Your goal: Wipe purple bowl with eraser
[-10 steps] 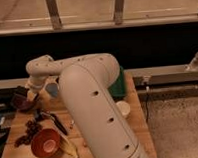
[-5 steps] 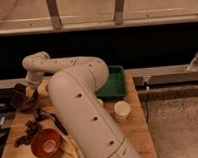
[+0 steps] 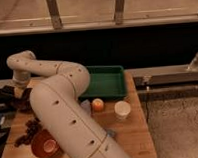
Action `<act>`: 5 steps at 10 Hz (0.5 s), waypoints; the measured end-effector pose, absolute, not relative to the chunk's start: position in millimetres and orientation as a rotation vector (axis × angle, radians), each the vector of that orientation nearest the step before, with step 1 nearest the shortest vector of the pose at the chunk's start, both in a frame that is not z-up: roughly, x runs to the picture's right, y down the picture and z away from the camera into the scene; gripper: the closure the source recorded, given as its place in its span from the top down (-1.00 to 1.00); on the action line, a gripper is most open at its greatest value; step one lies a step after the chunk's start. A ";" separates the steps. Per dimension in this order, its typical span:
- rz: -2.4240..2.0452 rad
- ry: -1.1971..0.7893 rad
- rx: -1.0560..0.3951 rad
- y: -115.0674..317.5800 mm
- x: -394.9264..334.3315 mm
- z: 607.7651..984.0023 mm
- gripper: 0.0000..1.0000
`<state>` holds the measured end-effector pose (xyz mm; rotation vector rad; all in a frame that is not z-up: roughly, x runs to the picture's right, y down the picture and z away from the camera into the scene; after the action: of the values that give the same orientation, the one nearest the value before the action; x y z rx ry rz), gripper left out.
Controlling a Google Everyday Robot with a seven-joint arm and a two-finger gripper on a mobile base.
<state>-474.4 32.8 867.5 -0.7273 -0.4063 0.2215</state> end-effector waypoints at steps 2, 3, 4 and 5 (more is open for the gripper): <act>0.174 -0.437 -0.740 49.2 -486.8 847.1 -1.00; 0.160 -0.446 -0.749 58.9 -487.8 838.3 -1.00; 0.158 -0.445 -0.756 66.5 -482.8 832.3 -1.00; 0.169 -0.434 -0.761 71.9 -472.2 829.0 -1.00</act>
<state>-472.2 71.9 829.0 -0.7611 -0.4336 0.1687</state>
